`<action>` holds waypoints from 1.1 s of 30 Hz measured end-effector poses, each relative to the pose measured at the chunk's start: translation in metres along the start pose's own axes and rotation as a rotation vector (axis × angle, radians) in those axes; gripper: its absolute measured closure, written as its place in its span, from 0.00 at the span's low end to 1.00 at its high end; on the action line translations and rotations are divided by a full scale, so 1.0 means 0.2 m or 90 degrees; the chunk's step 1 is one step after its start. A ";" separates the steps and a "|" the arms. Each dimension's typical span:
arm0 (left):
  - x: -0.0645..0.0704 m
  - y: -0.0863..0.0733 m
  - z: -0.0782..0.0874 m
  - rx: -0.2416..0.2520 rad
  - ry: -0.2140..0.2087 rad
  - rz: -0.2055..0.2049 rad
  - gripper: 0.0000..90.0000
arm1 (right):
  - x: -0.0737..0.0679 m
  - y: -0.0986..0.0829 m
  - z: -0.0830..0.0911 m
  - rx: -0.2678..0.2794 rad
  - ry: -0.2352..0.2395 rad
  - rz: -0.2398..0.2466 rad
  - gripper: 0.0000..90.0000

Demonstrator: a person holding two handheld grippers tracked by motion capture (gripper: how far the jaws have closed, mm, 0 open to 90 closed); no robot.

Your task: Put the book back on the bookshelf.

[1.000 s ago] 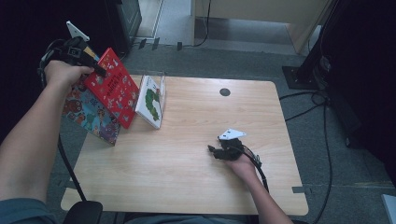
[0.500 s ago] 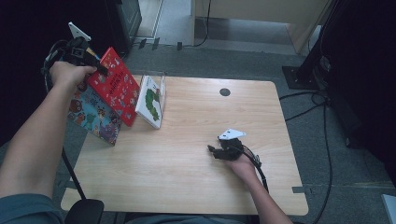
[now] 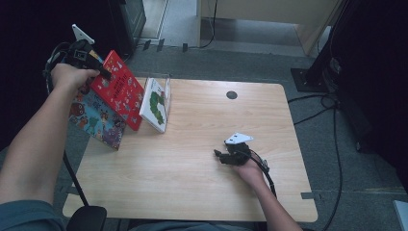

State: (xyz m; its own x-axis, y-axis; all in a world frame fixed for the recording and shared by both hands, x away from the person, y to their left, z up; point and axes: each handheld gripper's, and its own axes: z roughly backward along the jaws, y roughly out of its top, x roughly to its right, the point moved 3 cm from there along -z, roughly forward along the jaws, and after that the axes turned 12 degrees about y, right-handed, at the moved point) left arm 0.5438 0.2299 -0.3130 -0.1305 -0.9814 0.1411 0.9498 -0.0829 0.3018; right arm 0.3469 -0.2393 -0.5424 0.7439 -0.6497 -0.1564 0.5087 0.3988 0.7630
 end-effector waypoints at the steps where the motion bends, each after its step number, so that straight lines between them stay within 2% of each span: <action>1: 0.00 0.00 0.00 0.001 -0.001 0.001 0.86 | 0.00 0.00 0.00 0.000 0.000 0.000 0.43; 6: -0.01 0.00 0.01 -0.002 -0.007 0.005 0.84 | 0.00 0.00 0.00 0.000 0.000 0.000 0.43; 11: -0.01 -0.01 0.01 -0.004 -0.005 -0.006 0.80 | 0.00 0.00 0.00 0.000 0.000 0.000 0.43; 16: -0.01 -0.01 0.02 -0.006 -0.007 -0.008 0.70 | 0.00 0.00 0.00 0.000 0.000 0.000 0.43; 20: -0.01 -0.02 0.04 0.000 -0.013 -0.011 0.66 | 0.00 0.00 0.00 -0.001 0.002 -0.001 0.42; 27: -0.03 -0.03 0.09 0.017 -0.024 -0.007 0.61 | 0.00 0.00 0.00 -0.002 0.004 0.001 0.41; 33: -0.03 -0.05 0.15 0.020 -0.018 -0.008 0.59 | 0.00 0.00 0.00 -0.004 0.006 0.003 0.39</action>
State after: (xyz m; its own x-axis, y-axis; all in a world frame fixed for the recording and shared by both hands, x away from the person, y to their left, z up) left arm 0.5265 0.2410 -0.2882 -0.1499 -0.9751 0.1632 0.9388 -0.0886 0.3329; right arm 0.3464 -0.2387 -0.5425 0.7499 -0.6423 -0.1585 0.5081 0.4058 0.7597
